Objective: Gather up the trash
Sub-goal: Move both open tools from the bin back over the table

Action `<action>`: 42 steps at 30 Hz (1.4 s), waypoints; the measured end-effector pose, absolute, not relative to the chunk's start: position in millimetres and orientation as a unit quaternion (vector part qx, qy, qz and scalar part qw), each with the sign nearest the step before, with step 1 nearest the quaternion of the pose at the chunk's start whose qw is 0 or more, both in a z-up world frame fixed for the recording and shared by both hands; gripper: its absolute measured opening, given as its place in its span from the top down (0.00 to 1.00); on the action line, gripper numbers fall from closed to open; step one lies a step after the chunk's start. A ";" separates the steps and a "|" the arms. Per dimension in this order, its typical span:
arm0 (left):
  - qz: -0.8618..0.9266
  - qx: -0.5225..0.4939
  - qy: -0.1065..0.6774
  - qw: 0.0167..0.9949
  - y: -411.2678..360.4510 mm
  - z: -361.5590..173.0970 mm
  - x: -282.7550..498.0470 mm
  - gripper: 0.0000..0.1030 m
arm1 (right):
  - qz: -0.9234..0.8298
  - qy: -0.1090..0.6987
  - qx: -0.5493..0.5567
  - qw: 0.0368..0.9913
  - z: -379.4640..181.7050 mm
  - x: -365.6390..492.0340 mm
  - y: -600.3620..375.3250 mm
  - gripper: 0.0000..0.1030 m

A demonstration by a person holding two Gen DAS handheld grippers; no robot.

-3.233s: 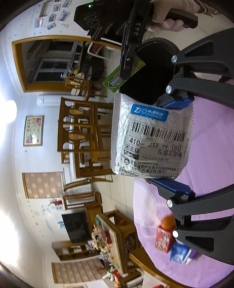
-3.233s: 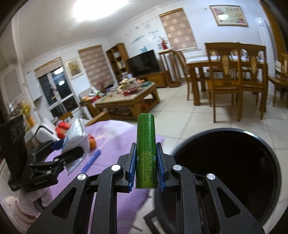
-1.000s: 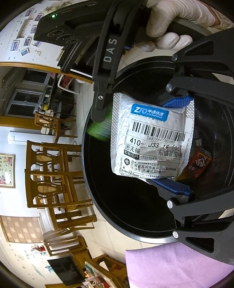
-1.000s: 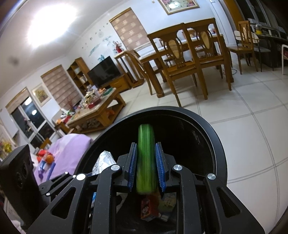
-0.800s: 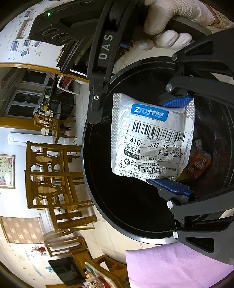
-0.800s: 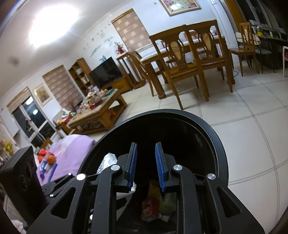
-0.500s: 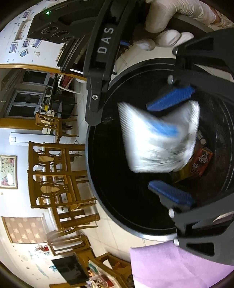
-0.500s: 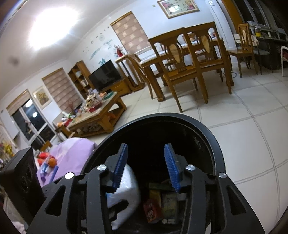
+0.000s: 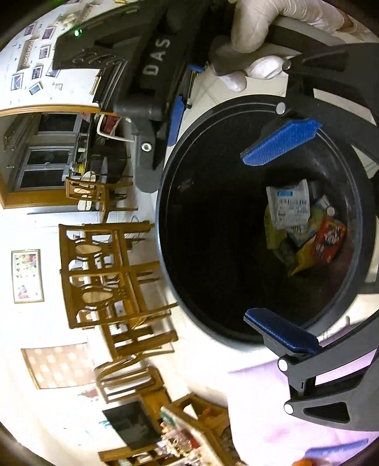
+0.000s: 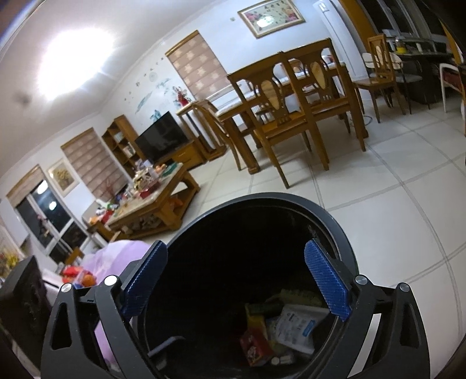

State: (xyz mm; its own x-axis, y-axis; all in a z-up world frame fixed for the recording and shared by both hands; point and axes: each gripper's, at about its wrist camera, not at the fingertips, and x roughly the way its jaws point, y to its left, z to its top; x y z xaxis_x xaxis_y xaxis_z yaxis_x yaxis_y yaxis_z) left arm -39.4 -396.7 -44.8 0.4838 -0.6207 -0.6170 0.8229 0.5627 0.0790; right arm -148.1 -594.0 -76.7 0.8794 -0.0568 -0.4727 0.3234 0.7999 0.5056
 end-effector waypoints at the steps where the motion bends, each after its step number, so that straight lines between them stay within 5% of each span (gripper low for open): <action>1: -0.427 0.187 0.268 0.843 -393.6 -42.7 -39.6 0.05 | -0.103 0.224 0.302 0.921 -76.3 -147.7 -593.6 0.05; 25: -0.353 0.134 0.264 0.888 -276.7 -20.2 -5.0 0.05 | -0.039 0.241 0.275 0.930 -46.6 -96.1 -513.2 0.05; 42: -0.193 0.051 0.304 0.931 -116.5 -16.8 61.7 0.05 | 0.052 0.278 0.199 0.938 -29.6 -23.4 -390.2 0.05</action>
